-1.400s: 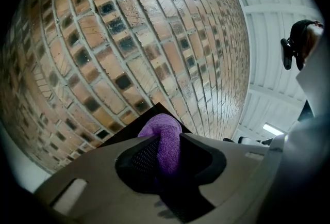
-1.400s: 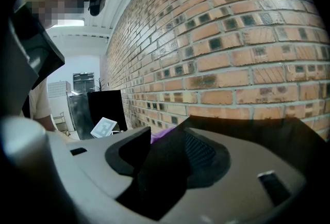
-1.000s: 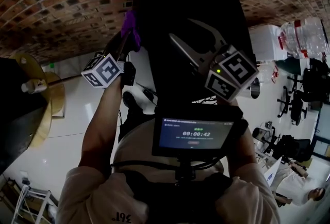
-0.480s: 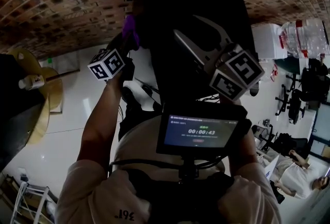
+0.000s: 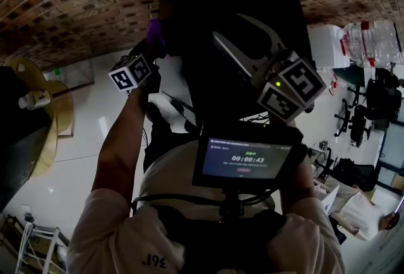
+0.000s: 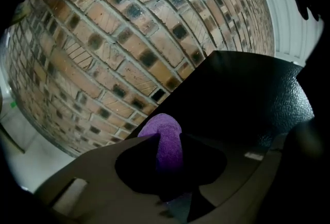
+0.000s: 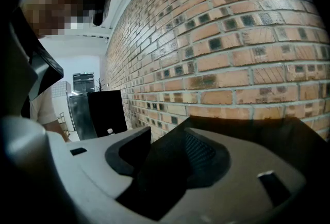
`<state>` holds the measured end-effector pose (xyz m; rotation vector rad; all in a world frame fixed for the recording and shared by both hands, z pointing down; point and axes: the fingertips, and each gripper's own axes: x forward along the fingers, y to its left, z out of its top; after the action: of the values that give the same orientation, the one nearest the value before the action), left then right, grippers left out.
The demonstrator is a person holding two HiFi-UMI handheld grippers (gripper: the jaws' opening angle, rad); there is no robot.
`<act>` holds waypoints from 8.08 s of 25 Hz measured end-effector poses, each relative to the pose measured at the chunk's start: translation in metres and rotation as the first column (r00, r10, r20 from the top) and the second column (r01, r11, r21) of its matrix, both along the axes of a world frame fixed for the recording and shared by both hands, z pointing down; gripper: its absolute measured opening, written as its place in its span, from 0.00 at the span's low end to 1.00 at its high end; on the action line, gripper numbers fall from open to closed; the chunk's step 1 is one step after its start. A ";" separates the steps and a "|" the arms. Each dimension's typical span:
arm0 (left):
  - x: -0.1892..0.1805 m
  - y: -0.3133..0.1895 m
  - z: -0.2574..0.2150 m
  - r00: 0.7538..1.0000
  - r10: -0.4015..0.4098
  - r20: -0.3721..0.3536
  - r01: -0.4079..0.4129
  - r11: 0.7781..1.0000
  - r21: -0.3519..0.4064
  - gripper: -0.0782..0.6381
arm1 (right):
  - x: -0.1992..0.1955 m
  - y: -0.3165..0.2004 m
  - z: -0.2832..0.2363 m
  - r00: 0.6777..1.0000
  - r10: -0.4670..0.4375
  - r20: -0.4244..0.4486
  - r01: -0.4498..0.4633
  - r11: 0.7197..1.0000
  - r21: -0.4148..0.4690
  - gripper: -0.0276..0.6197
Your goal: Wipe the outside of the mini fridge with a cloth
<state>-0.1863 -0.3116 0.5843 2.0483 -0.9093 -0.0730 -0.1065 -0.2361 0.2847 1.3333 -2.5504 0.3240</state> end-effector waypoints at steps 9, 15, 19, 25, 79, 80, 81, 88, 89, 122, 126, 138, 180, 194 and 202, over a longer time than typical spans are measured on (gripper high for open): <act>-0.010 0.007 0.056 0.991 0.035 0.129 -0.024 0.996 -0.083 0.27 | 0.000 0.000 -0.001 1.000 0.002 -0.001 -0.002 1.000 0.000 0.35; -0.005 0.008 0.065 0.988 0.062 0.143 -0.044 0.991 -0.126 0.27 | 0.001 -0.001 0.001 1.000 0.003 0.002 -0.003 1.000 -0.001 0.35; -0.004 0.009 0.075 0.978 0.092 0.187 -0.062 0.986 -0.157 0.27 | 0.001 -0.001 0.001 1.000 0.003 0.002 -0.003 1.000 -0.002 0.35; -0.012 0.015 0.079 0.967 0.128 0.222 -0.089 0.980 -0.177 0.27 | 0.001 -0.001 0.000 1.000 0.003 0.004 -0.003 1.000 -0.001 0.35; -0.026 0.146 -0.223 0.975 -0.084 -0.204 0.122 0.975 0.184 0.27 | -0.022 0.012 -0.007 0.975 -0.217 0.034 0.215 0.974 0.070 0.35; -0.026 0.145 -0.220 0.974 -0.078 -0.212 0.117 0.977 0.180 0.27 | -0.022 0.011 -0.007 0.976 -0.217 0.033 0.214 0.974 0.068 0.35; -0.026 0.144 -0.215 0.973 -0.071 -0.220 0.111 0.978 0.176 0.27 | -0.022 0.010 -0.006 0.976 -0.216 0.031 0.214 0.975 0.064 0.35; -0.025 0.135 -0.177 0.967 -0.053 -0.248 0.091 0.986 0.142 0.27 | -0.023 0.008 -0.003 0.978 -0.207 0.021 0.206 0.978 0.043 0.35; -0.024 0.135 -0.175 0.967 -0.052 -0.249 0.089 0.986 0.142 0.27 | -0.023 0.008 -0.004 0.978 -0.206 0.020 0.205 0.978 0.040 0.35; -0.012 0.131 -0.008 0.992 -0.090 -0.085 0.091 0.996 0.010 0.27 | -0.017 0.006 0.001 0.980 -0.201 0.016 0.201 0.980 0.016 0.35; -0.010 0.131 0.014 0.995 -0.084 -0.055 0.084 0.996 -0.010 0.27 | -0.017 0.007 0.004 0.978 -0.207 0.015 0.207 0.978 0.004 0.35; -0.012 0.128 0.081 0.996 -0.023 0.091 0.030 0.996 -0.081 0.27 | -0.022 0.009 0.001 0.978 -0.209 0.008 0.209 0.978 -0.007 0.35; -0.048 0.220 -0.204 0.969 -0.105 -0.222 0.149 0.970 0.192 0.27 | -0.023 0.017 -0.011 0.968 -0.250 0.024 0.249 0.967 0.049 0.35; -0.035 0.230 -0.274 0.953 -0.065 -0.297 0.150 0.950 0.274 0.27 | -0.031 0.013 -0.006 0.961 -0.274 0.031 0.272 0.961 0.057 0.35; -0.032 0.230 -0.246 0.952 -0.084 -0.295 0.153 0.964 0.217 0.27 | -0.029 0.015 -0.007 0.961 -0.275 0.028 0.274 0.960 0.054 0.35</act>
<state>-0.2188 -0.0813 0.3380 2.1270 -0.8741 -0.5531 -0.1356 -0.2215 0.2778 0.9766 -2.7441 0.2332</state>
